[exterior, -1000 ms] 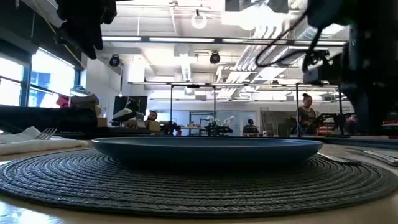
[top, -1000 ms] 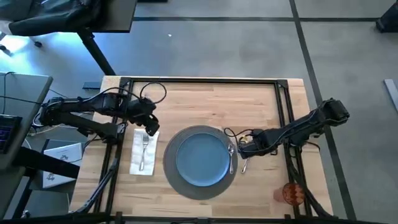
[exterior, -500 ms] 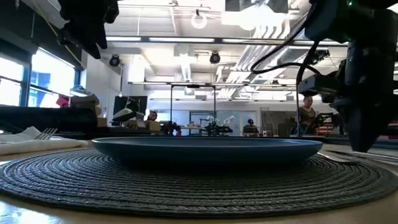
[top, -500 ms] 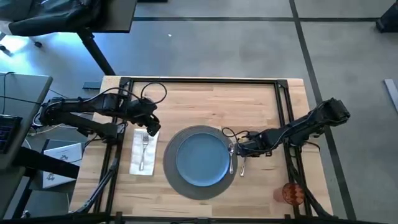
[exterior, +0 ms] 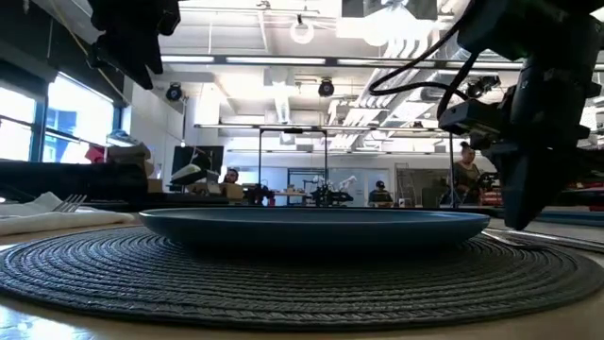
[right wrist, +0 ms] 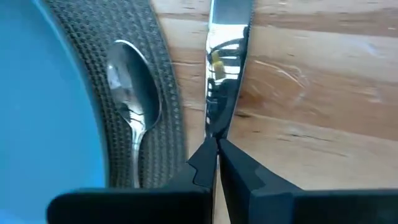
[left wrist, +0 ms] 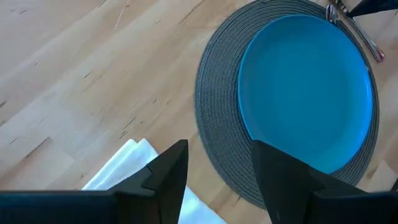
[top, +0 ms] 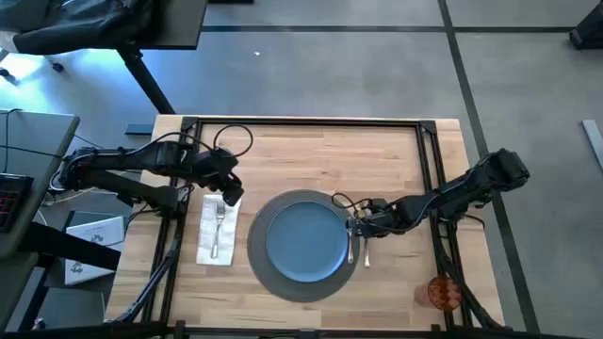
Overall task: Set table place
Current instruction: Move the silver table knife to the right of the silver spoon, then adjust the white table napkin
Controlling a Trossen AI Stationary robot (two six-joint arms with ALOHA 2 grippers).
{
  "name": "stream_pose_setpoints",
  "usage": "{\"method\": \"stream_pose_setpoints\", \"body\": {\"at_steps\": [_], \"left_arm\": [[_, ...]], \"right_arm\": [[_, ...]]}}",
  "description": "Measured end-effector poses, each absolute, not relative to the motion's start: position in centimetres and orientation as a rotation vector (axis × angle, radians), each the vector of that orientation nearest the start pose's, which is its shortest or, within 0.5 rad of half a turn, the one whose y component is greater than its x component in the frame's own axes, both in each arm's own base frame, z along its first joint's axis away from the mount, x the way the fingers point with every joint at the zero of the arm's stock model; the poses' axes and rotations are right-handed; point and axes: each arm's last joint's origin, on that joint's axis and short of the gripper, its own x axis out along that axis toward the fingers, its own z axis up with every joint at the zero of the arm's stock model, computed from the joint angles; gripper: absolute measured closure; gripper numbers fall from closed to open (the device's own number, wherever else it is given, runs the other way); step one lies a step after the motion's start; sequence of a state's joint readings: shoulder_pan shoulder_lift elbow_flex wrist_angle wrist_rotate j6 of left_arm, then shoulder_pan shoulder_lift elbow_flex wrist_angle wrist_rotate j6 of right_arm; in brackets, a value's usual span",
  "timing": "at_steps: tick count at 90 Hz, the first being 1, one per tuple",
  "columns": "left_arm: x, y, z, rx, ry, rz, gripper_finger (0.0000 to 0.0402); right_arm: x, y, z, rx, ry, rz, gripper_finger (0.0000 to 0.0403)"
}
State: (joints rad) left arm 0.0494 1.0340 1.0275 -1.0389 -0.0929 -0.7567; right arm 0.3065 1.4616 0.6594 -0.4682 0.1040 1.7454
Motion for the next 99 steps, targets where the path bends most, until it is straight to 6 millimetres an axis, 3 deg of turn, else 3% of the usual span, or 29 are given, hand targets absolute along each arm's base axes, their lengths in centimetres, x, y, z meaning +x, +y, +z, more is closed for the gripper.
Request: {"method": "stream_pose_setpoints", "body": {"at_steps": [34,63,80,99], "left_arm": [[17.8,1.1,30.5,-0.665,0.947,0.514,0.0241],[17.2,0.8,30.1,-0.717,1.018,0.541,0.0241],[15.9,1.2,26.7,-0.737,1.148,0.620,0.0241],[14.0,1.8,21.9,-0.758,1.286,0.705,0.0241]], "right_arm": [[22.6,6.9,14.7,1.211,1.005,-0.848,0.0401],[24.6,7.3,19.9,1.043,0.992,-0.807,0.0401],[25.7,7.4,22.0,0.974,0.895,-0.768,0.0401],[25.9,7.1,22.4,0.959,0.851,-0.786,0.0401]]}}
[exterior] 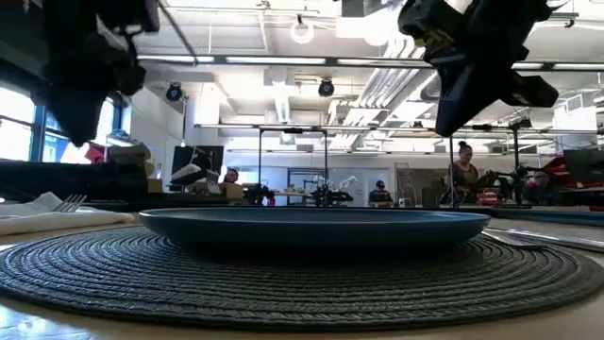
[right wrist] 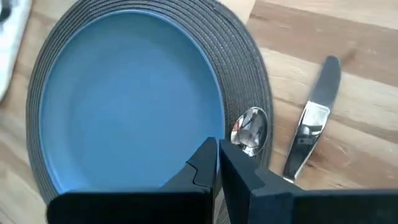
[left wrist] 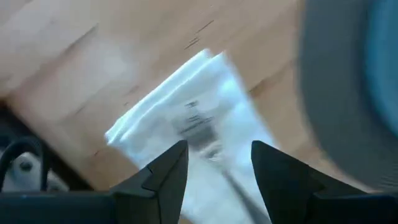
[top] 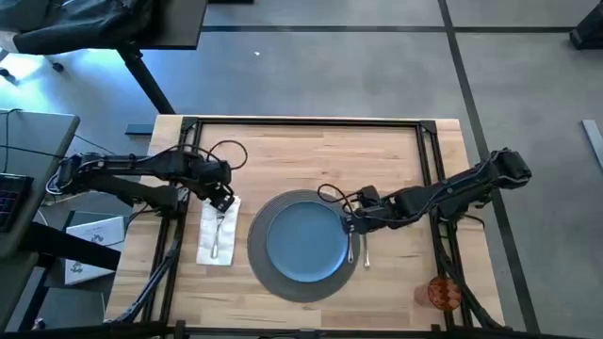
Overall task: Set table place
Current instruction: Adjust the white table napkin
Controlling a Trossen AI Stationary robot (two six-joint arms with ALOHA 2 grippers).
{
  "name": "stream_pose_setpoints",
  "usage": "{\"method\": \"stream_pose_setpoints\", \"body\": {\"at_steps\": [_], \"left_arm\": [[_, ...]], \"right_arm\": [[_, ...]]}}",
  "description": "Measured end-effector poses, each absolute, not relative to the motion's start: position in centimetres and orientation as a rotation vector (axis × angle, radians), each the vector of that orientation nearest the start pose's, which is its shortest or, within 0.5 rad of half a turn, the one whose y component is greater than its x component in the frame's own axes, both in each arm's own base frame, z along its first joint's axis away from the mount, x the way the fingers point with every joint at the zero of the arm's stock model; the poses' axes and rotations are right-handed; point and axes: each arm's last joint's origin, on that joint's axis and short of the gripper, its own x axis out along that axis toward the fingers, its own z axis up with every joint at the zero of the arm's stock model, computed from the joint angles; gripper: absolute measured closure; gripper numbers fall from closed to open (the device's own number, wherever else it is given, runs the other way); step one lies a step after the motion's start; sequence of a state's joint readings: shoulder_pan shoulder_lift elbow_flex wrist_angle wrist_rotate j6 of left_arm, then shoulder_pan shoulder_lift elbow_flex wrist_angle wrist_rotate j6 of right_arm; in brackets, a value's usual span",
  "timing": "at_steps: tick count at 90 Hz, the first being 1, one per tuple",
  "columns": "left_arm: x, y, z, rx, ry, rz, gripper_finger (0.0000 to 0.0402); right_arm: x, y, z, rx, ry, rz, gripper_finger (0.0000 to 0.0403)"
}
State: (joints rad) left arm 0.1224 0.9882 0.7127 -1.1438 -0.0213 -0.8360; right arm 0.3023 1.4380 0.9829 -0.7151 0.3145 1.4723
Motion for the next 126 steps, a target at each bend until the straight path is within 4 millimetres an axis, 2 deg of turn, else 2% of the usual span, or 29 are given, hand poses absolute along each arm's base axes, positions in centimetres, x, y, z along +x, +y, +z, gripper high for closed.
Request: {"method": "stream_pose_setpoints", "body": {"at_steps": [20,30,59,69,81,98,116,126], "left_arm": [[12.9,1.6,16.7,-0.822,1.336,0.718,0.0247],[12.6,1.2,15.3,-0.878,1.337,0.700,0.0267],[13.3,0.8,14.6,-0.802,1.244,0.745,0.0341],[13.8,0.7,13.3,-0.866,1.181,0.756,0.0366],[14.7,0.7,12.8,-0.944,1.079,0.784,0.0388],[15.6,0.8,12.9,-1.030,0.936,0.821,0.0401],[15.6,0.8,13.2,-1.018,0.928,0.803,0.0401],[15.7,0.8,14.3,-0.996,0.941,0.779,0.0401]], "right_arm": [[25.9,7.1,22.4,0.962,0.852,-0.785,0.0401],[25.9,7.2,22.4,0.970,0.864,-0.778,0.0401],[25.9,7.2,22.4,0.979,0.876,-0.770,0.0401],[25.9,7.2,22.4,0.979,0.876,-0.770,0.0401],[26.0,7.2,22.4,0.982,0.873,-0.769,0.0401],[26.0,7.2,22.4,0.985,0.870,-0.766,0.0401],[26.0,7.2,22.4,0.985,0.870,-0.765,0.0401],[26.0,7.2,22.4,0.985,0.870,-0.766,0.0401]]}}
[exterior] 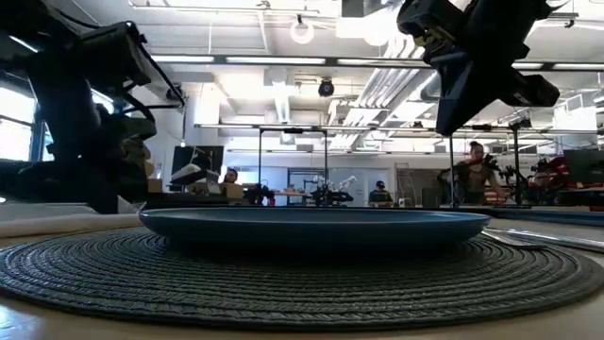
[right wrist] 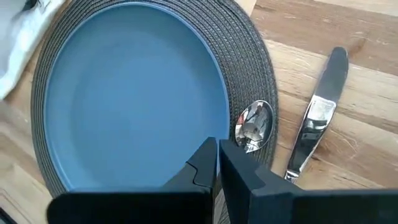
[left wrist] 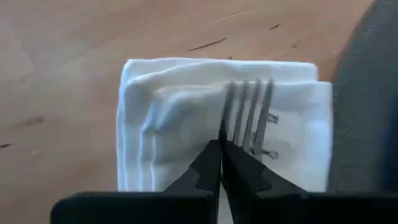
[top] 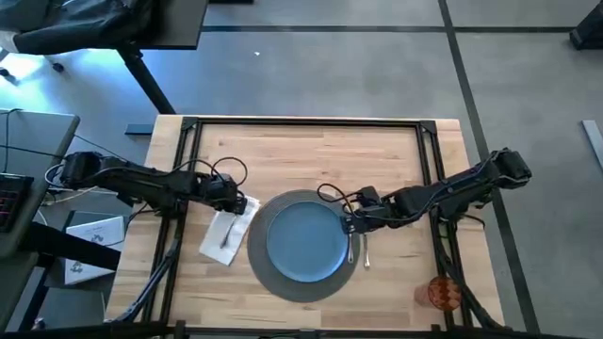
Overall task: Set table place
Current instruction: Adjust the white table napkin
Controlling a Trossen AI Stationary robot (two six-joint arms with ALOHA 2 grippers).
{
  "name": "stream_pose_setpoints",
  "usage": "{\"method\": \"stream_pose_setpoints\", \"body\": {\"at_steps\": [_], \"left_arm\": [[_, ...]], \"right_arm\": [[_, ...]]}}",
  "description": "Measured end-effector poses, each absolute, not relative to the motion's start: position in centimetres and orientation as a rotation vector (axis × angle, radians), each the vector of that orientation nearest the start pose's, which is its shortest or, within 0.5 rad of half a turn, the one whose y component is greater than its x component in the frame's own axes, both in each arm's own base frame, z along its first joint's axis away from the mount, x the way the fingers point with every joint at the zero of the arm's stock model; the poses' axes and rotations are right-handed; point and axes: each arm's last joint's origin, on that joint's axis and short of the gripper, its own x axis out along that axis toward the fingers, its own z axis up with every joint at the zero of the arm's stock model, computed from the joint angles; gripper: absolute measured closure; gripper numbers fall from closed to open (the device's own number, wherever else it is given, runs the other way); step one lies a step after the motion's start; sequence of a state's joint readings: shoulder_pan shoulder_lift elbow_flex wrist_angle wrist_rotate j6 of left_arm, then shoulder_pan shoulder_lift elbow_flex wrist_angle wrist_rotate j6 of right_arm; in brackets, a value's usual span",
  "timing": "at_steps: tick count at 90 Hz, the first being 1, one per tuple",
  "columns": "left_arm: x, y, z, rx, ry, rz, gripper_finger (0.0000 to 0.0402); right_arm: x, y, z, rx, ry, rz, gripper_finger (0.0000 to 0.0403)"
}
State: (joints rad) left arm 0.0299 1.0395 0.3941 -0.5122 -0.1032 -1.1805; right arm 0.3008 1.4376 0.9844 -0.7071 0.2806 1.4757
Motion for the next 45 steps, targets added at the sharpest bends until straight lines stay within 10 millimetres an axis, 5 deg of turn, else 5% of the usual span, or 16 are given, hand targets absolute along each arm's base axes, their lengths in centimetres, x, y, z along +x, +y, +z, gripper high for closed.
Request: {"method": "stream_pose_setpoints", "body": {"at_steps": [18,45], "left_arm": [[15.7,0.5,16.0,-0.931,1.069,0.678,0.0401],[13.6,-2.0,14.9,-0.776,1.341,0.569,0.0401]], "right_arm": [[26.0,7.2,22.4,0.982,0.871,-0.765,0.0401],[26.0,7.2,22.4,0.980,0.871,-0.767,0.0401]]}}
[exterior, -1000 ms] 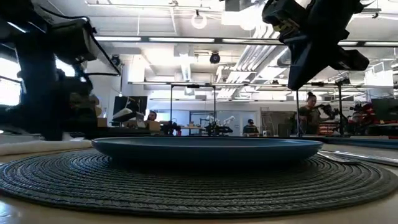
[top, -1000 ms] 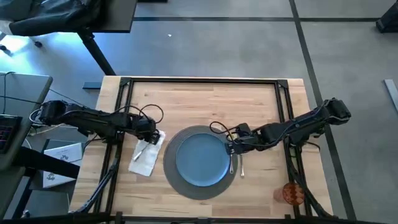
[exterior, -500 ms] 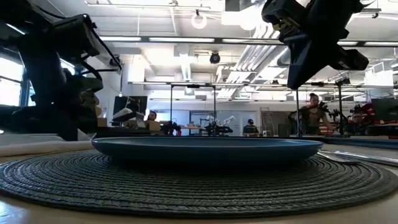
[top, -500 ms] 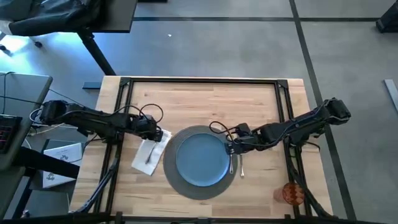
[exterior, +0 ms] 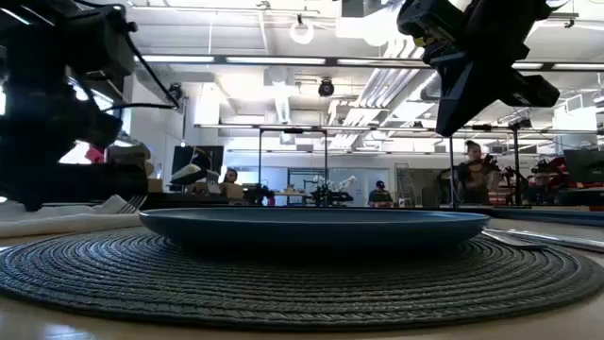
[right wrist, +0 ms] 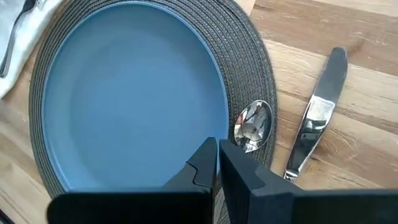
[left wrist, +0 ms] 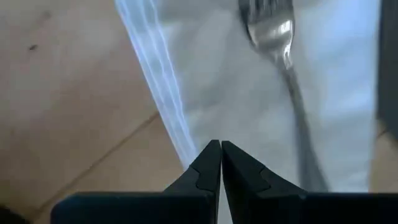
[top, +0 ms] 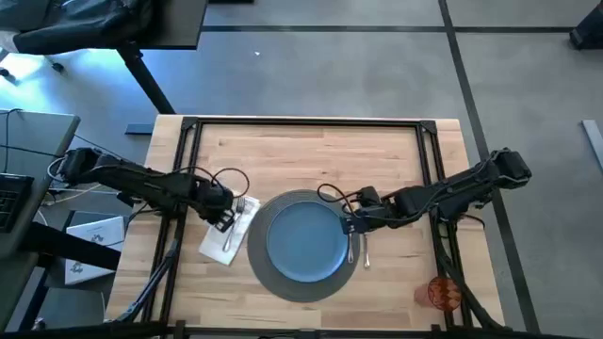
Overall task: Set table place
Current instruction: Adjust the white table napkin
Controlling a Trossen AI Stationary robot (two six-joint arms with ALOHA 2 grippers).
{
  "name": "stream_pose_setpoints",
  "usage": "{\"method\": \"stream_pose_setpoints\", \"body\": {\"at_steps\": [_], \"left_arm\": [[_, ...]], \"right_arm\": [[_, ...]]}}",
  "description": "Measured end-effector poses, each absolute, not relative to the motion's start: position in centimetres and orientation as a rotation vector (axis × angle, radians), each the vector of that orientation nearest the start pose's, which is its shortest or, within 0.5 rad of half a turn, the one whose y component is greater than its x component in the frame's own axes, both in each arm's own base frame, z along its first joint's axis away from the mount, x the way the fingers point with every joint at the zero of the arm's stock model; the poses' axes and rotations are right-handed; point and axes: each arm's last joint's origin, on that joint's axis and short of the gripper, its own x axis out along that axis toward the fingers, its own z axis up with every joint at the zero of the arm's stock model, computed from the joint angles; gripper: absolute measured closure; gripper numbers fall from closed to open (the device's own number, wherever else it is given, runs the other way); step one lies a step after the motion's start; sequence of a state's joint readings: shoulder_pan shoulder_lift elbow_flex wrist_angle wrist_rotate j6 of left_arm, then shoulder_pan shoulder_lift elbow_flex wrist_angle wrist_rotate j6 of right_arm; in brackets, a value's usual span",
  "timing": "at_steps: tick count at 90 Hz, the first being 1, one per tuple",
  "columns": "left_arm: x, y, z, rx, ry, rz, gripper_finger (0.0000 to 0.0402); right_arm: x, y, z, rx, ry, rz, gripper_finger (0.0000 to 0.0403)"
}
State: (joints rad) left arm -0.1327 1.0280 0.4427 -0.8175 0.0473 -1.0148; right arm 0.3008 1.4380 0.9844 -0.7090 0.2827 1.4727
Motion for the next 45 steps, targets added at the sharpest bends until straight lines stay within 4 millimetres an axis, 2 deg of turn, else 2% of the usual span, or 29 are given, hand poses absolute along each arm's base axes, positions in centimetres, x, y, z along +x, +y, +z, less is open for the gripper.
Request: {"method": "stream_pose_setpoints", "body": {"at_steps": [16,45], "left_arm": [[13.1,-2.7,13.2,-0.873,1.293,0.643,0.0401],[13.6,-3.8,13.2,-1.096,1.133,0.774,0.0401]], "right_arm": [[26.0,7.2,22.4,0.976,0.867,-0.771,0.0401],[25.9,7.2,22.4,0.966,0.876,-0.768,0.0401]]}}
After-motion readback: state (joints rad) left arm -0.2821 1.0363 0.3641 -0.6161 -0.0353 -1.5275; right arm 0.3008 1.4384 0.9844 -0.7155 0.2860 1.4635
